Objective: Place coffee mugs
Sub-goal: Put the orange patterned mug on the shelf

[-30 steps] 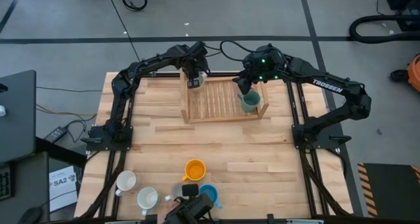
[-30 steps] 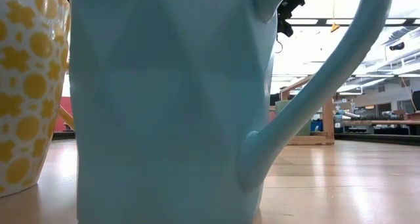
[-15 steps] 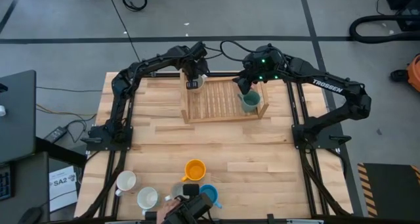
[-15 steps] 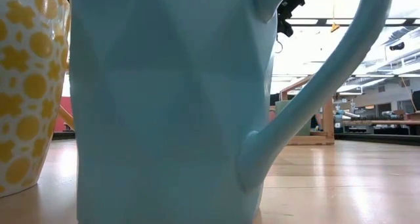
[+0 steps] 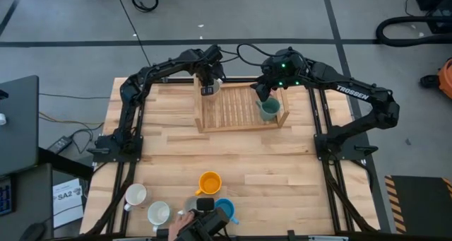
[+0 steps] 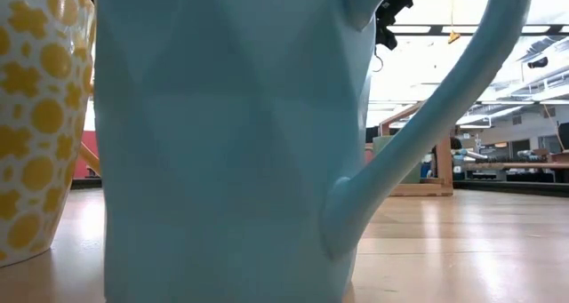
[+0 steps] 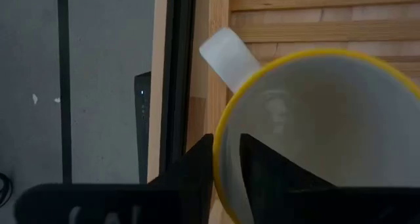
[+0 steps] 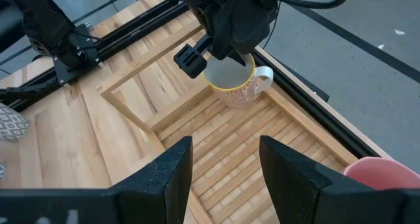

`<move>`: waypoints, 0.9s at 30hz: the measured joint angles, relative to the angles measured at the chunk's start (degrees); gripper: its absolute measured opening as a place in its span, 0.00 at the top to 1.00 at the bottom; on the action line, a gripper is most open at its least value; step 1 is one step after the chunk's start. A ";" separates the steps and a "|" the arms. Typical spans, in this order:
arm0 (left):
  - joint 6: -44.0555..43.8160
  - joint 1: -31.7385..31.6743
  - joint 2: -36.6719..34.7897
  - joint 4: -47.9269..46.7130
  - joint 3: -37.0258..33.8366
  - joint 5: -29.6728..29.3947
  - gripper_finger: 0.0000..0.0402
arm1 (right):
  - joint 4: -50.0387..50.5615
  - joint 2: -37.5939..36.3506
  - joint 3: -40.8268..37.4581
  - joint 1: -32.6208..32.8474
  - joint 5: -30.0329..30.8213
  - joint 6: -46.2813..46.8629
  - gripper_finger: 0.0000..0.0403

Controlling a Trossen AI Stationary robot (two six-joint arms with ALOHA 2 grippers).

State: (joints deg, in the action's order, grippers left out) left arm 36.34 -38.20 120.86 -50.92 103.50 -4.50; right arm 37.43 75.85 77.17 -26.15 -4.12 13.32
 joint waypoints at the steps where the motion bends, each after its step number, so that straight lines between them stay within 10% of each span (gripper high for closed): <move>1: 0.00 0.00 0.00 0.02 0.00 0.01 0.78 | 0.00 0.00 0.00 0.00 0.00 0.00 0.55; 27: 0.35 1.14 -0.26 6.40 0.00 -7.28 0.45 | -0.02 0.00 0.00 0.01 -0.02 0.00 0.55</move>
State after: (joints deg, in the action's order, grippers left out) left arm 36.68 -37.05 120.60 -44.51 103.50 -11.78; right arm 37.41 75.85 77.17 -26.15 -4.14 13.32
